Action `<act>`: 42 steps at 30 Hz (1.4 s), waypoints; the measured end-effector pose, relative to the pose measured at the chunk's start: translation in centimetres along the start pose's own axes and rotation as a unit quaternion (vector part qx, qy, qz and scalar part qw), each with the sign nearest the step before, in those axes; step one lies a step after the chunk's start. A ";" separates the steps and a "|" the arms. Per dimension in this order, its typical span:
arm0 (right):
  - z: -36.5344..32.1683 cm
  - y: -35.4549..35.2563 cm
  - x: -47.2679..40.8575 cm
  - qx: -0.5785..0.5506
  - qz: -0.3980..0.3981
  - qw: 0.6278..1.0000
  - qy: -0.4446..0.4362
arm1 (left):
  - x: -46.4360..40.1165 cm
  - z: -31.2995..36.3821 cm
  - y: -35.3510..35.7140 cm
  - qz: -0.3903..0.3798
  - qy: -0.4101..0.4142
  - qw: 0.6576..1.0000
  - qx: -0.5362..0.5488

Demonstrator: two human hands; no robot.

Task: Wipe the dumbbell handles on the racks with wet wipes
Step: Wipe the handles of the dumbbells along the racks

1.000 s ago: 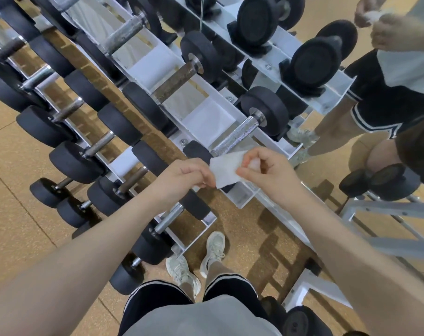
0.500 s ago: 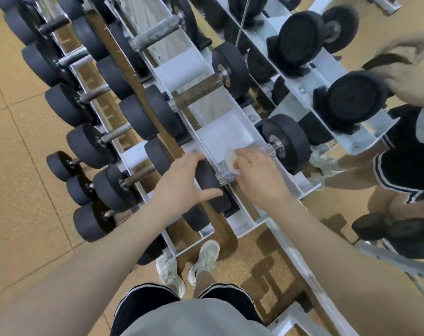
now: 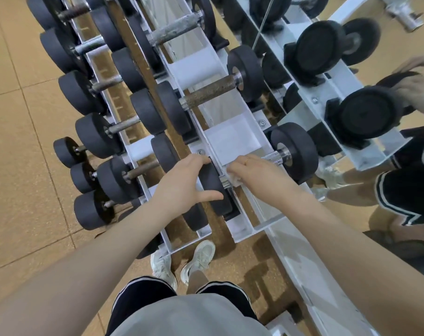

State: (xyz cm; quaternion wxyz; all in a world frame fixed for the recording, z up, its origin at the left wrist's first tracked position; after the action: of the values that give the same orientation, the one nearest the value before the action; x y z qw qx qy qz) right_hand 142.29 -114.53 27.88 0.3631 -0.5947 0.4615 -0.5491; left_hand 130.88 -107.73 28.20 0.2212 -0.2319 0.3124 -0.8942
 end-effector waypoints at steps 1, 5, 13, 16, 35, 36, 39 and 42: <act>0.0 0.1 0.1 -0.013 0.015 1.000 0.008 | 0.0 0.0 0.0 0.002 0.001 1.000 0.000; 2.2 -0.1 1.4 -0.018 0.096 0.987 0.124 | 0.1 0.1 0.0 0.000 0.002 1.000 -0.008; 0.2 1.8 1.4 -0.266 0.176 0.912 0.258 | 0.2 0.3 -0.1 -0.002 -0.001 1.000 -0.017; -0.8 2.7 1.2 -0.236 0.180 0.924 0.240 | 0.1 0.4 -0.1 -0.007 0.001 1.000 -0.029; -0.8 3.4 4.2 -0.292 0.334 0.827 0.347 | -0.6 1.1 -0.3 -0.037 0.022 0.996 -0.079; 0.1 2.9 4.4 -0.285 0.354 0.814 0.362 | -0.6 1.0 -0.2 -0.038 0.025 0.996 -0.076; 3.5 2.1 6.0 -0.279 0.409 0.751 0.438 | -0.6 0.9 -0.2 -0.038 0.034 0.996 -0.075; 4.2 2.5 6.5 -0.279 0.433 0.715 0.472 | -0.6 0.9 -0.2 -0.035 0.040 0.996 -0.073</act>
State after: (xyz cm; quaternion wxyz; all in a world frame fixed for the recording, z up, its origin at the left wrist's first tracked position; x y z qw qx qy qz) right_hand 145.88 -121.81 27.05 0.1139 -0.0677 0.9123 -0.3875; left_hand 131.81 -107.66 28.81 0.1599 -0.2220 0.3770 -0.8849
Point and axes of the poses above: each hand's wrist, its own x-axis away from the middle knuckle, its own y-axis out of the palm, z = x × y, the point moved 7 cm from there along -x, towards the middle knuckle, and after that the axes turned 4 degrees about x, right-handed, at the moved point
